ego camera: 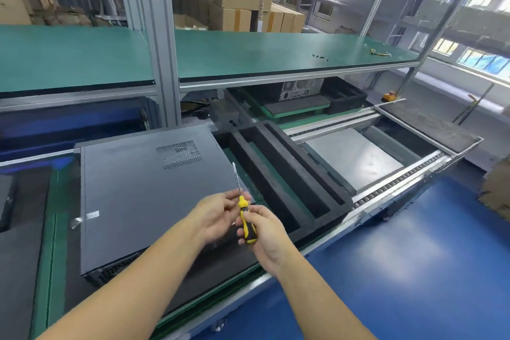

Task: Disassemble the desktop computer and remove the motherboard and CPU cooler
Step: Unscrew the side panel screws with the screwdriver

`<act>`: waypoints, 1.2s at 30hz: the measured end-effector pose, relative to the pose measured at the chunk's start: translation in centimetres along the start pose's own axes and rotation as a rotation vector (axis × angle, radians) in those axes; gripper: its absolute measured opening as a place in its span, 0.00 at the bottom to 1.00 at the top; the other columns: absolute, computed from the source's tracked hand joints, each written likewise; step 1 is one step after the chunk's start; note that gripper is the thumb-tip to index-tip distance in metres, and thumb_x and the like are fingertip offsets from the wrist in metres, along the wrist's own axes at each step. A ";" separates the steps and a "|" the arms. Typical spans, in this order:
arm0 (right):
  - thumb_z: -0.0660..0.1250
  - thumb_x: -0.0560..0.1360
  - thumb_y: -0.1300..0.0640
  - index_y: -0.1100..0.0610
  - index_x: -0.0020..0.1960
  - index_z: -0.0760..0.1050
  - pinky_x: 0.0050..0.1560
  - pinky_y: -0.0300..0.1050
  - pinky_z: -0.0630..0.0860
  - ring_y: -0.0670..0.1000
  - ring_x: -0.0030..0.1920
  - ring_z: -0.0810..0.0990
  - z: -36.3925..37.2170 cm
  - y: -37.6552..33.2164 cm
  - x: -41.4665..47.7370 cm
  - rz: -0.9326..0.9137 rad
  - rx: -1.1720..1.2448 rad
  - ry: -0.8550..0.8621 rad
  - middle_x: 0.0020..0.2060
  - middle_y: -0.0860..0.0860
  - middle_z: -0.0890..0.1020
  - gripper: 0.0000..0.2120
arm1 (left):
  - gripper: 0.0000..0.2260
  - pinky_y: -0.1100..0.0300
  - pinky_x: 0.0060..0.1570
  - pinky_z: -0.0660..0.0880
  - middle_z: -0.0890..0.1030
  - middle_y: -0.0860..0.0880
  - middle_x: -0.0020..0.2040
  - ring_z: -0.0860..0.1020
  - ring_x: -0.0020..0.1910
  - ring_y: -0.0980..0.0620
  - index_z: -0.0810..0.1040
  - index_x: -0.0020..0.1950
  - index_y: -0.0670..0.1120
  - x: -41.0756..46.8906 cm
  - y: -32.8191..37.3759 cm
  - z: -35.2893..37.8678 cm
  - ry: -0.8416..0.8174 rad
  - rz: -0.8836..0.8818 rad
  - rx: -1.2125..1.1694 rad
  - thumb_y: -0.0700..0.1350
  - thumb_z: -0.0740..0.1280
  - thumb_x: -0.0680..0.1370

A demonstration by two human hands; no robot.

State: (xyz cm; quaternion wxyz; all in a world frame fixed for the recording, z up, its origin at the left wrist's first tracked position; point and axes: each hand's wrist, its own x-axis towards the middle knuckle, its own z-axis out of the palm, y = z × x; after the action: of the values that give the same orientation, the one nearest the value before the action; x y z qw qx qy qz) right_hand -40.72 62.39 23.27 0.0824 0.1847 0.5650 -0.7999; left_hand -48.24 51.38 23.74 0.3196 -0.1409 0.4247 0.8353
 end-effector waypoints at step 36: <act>0.60 0.77 0.58 0.58 0.50 0.72 0.32 0.41 0.72 0.48 0.33 0.74 -21.1 -7.1 20.4 0.202 -0.457 -0.001 0.37 0.51 0.79 0.05 | 0.14 0.59 0.32 0.68 0.69 0.46 0.34 0.69 0.29 0.50 0.68 0.40 0.43 24.8 -8.0 7.6 0.395 -0.590 0.872 0.43 0.52 0.83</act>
State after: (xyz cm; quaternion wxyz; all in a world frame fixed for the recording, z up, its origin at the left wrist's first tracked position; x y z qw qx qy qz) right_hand -57.56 86.18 15.36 0.2019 0.2166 0.7099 -0.6390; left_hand -61.52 71.20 10.81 0.4826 -0.2621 0.7252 0.4153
